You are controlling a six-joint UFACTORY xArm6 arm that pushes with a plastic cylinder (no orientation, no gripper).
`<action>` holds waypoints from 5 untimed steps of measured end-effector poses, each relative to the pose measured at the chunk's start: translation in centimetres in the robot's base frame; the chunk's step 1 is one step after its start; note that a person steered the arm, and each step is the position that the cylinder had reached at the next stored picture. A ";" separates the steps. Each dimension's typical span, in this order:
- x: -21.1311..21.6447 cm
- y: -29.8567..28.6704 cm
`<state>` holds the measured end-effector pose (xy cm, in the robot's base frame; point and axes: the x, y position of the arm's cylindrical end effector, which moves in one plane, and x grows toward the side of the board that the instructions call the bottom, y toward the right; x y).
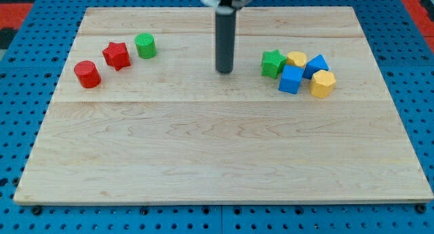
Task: Move the green circle to the top right of the yellow heart
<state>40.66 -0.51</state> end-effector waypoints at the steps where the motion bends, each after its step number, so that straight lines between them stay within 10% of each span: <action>1: 2.8 -12.6; 2: 1.3 -21.0; 5: 2.9 -21.5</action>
<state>43.52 -22.04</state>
